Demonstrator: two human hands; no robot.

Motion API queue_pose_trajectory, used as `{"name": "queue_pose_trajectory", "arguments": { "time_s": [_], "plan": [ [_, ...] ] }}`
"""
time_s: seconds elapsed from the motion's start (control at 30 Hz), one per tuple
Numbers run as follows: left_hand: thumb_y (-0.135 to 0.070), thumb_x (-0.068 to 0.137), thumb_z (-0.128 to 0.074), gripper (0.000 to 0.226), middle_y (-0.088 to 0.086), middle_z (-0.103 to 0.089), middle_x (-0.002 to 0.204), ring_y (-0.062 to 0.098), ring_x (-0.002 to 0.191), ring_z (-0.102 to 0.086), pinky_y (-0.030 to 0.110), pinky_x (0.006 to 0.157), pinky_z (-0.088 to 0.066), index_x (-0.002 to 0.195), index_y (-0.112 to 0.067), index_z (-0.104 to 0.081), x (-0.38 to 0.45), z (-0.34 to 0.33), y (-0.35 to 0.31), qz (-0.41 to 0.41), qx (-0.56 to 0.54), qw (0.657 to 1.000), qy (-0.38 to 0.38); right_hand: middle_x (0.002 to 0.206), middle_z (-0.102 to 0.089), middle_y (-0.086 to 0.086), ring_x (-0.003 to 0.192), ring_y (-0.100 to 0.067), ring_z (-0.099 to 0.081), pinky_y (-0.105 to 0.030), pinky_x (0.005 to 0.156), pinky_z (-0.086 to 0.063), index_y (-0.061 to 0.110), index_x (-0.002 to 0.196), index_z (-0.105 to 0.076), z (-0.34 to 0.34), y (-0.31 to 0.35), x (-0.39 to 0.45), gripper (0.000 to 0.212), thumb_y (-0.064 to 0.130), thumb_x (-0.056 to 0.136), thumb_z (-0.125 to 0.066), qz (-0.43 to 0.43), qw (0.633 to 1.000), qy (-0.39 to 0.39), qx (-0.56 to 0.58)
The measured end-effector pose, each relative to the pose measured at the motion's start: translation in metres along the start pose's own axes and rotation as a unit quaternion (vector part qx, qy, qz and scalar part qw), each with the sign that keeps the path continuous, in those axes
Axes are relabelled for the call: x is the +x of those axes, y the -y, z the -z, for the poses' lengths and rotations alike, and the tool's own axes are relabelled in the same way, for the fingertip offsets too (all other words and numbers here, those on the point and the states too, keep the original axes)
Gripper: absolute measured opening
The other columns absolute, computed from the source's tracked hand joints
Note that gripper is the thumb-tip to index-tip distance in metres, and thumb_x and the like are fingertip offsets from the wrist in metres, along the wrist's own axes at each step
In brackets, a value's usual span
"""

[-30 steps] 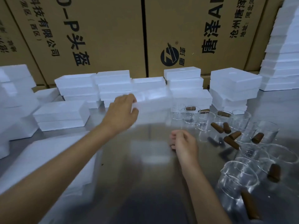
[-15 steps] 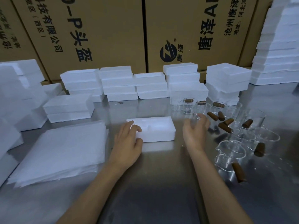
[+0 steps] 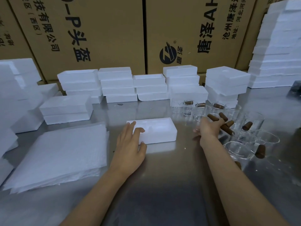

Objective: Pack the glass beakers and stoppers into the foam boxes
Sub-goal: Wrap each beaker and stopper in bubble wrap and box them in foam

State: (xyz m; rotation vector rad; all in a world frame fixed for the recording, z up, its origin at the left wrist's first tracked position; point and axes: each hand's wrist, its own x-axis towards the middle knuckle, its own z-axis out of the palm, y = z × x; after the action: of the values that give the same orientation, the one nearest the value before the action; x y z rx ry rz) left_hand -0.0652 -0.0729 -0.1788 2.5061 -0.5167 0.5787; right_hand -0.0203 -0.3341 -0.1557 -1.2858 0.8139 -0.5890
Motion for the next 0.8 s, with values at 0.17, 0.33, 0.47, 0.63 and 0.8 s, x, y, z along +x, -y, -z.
{"name": "queue_pose_trajectory", "arguments": {
  "time_s": [0.17, 0.33, 0.47, 0.63, 0.8],
  "plan": [
    [-0.007, 0.089, -0.055, 0.036, 0.005, -0.05, 0.141, 0.027, 0.135, -0.042, 0.04, 0.107, -0.035, 0.125, -0.013, -0.057, 0.001, 0.02, -0.009, -0.046, 0.006, 0.998, -0.043, 0.108, -0.068, -0.017, 0.077, -0.032, -0.067, -0.035, 0.057, -0.054, 0.014, 0.114, -0.04, -0.009, -0.009, 0.004, 0.021, 0.023, 0.097, -0.051, 0.041, 0.998, -0.018, -0.053],
    [-0.004, 0.085, -0.051, 0.035, 0.01, -0.061, 0.108, 0.033, 0.106, -0.051, 0.043, 0.086, -0.038, 0.118, -0.014, -0.055, 0.01, 0.075, 0.023, 0.128, 0.099, 0.984, -0.08, 0.096, -0.069, -0.012, 0.064, -0.021, -0.058, -0.032, 0.055, -0.046, 0.007, 0.117, -0.062, -0.01, -0.01, 0.018, 0.036, 0.035, 0.099, -0.05, 0.015, 0.993, -0.001, -0.121],
    [-0.027, 0.091, -0.06, 0.018, 0.008, -0.059, 0.115, 0.031, 0.113, -0.05, 0.038, 0.092, -0.043, 0.107, -0.019, -0.054, 0.009, 0.115, 0.076, 0.322, 0.104, 0.936, 0.097, 0.083, -0.065, -0.006, 0.056, -0.014, -0.052, -0.027, 0.049, -0.039, 0.006, 0.119, -0.061, -0.01, -0.011, 0.024, 0.038, 0.036, 0.098, -0.05, 0.004, 0.993, -0.004, -0.114],
    [-0.027, 0.088, -0.07, 0.015, 0.0, -0.062, 0.09, 0.024, 0.094, -0.057, 0.035, 0.084, -0.048, 0.083, -0.016, -0.062, 0.008, 0.118, 0.089, 0.33, 0.043, 0.931, 0.151, 0.083, -0.064, -0.007, 0.059, -0.017, -0.051, -0.032, 0.061, -0.045, 0.005, 0.118, -0.061, -0.011, -0.01, 0.023, 0.035, 0.031, 0.098, -0.048, 0.013, 0.994, -0.016, -0.112],
    [-0.011, 0.087, -0.046, 0.02, 0.012, -0.06, 0.085, 0.033, 0.099, -0.055, 0.041, 0.088, -0.04, 0.068, -0.013, -0.048, 0.007, 0.111, 0.078, 0.31, 0.143, 0.932, 0.118, 0.1, -0.069, -0.015, 0.089, -0.031, -0.065, -0.036, 0.073, -0.049, 0.005, 0.114, -0.063, -0.004, -0.022, 0.0, 0.036, 0.032, 0.102, -0.043, 0.122, 0.976, -0.024, -0.178]
  ]
}}
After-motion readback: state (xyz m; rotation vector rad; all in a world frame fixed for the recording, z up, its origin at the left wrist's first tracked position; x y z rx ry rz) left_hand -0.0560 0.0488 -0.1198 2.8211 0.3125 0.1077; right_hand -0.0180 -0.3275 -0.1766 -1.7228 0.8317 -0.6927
